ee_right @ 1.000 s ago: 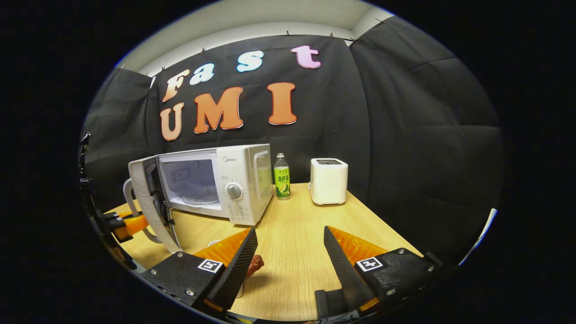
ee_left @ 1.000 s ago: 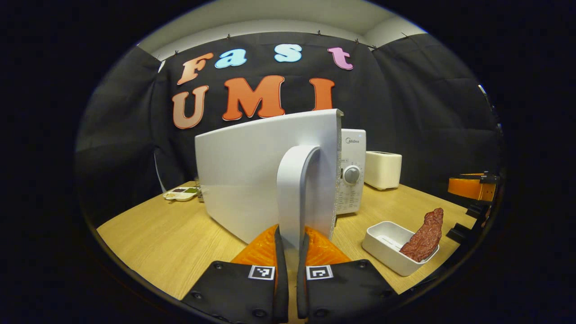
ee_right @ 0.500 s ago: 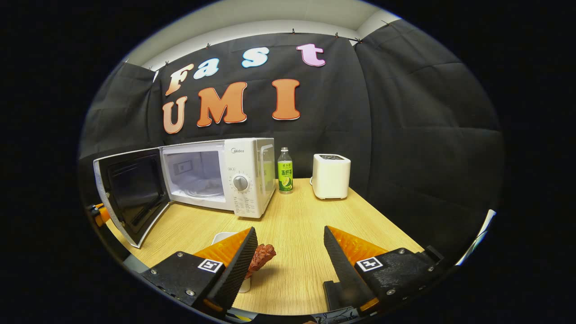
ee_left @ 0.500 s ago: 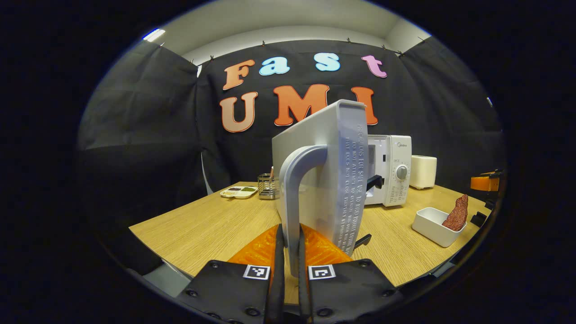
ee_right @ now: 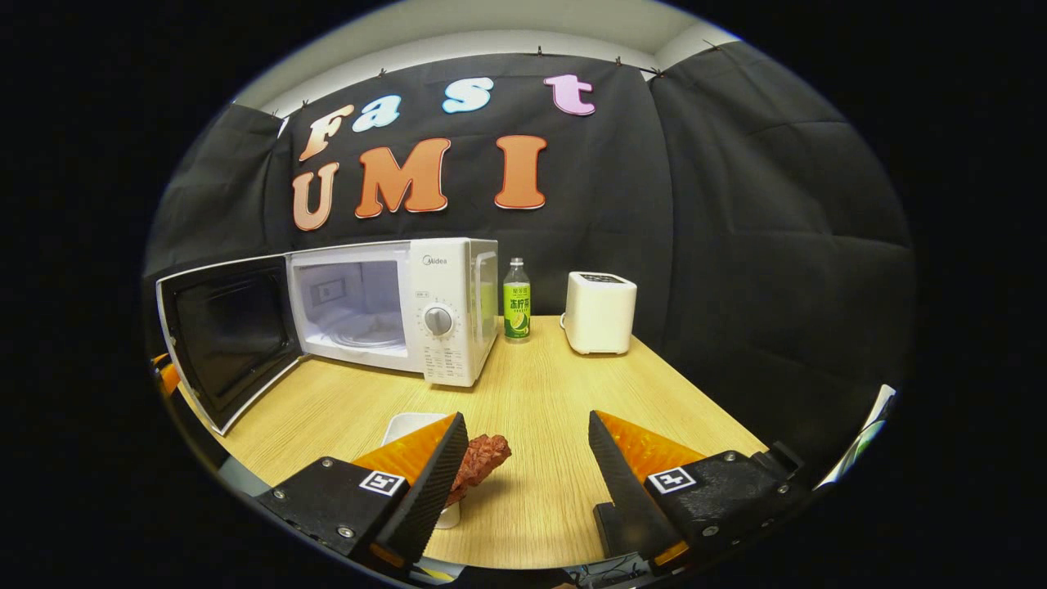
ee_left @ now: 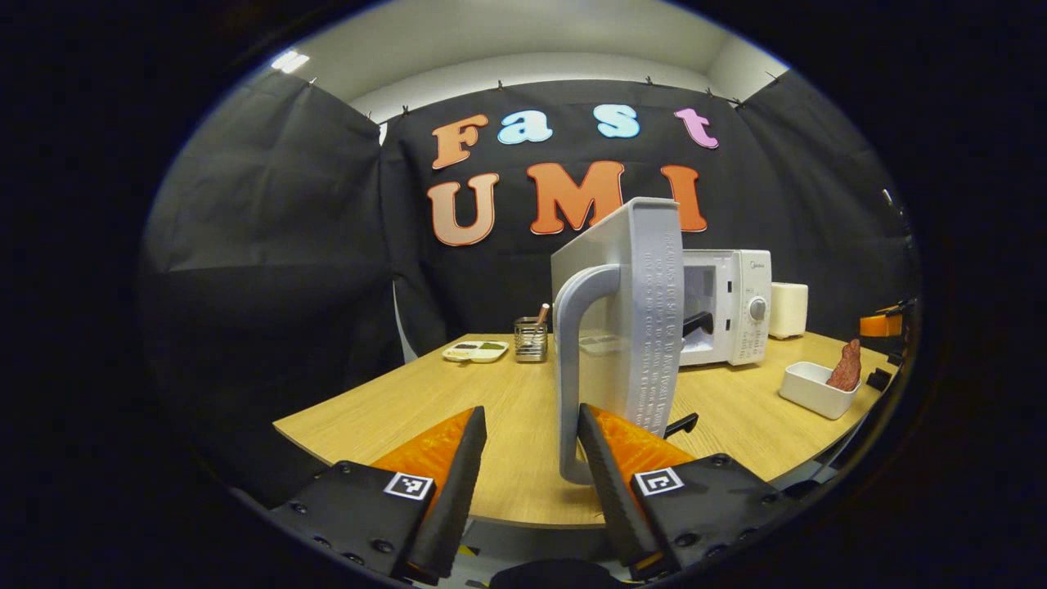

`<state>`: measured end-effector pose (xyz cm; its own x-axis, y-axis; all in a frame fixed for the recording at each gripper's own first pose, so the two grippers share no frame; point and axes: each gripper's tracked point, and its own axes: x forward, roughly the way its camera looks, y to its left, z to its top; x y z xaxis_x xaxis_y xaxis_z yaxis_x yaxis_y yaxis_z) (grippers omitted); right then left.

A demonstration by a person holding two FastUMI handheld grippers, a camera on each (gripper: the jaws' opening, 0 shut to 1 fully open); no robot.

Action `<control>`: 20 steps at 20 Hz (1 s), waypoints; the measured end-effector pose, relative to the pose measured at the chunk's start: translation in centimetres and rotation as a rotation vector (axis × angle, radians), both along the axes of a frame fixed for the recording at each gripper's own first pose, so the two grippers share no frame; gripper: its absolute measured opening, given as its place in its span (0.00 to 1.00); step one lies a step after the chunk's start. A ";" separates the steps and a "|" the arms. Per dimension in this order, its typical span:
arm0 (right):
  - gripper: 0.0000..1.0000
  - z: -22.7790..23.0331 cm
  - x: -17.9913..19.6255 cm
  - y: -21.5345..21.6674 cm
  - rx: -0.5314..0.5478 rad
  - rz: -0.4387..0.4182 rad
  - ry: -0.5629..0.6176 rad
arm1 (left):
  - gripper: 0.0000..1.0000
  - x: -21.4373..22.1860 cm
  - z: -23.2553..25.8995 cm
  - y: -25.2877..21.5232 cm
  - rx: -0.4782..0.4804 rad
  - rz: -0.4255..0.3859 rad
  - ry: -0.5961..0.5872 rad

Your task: Open the microwave oven with the left hand, put the food in, and close the microwave oven.

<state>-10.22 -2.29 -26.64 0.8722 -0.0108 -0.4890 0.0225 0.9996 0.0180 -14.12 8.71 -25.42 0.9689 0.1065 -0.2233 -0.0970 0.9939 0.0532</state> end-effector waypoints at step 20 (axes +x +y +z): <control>0.86 -5.9 -0.2 3.9 0.412 -0.098 0.247 | 0.80 1.0 -0.3 10.3 -0.043 0.163 0.006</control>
<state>-10.46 1.62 -32.55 0.7342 0.1503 -0.6621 0.1699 0.9035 0.3935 -13.09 19.04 -25.72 0.9381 0.2523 -0.2372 -0.2569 0.9664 0.0119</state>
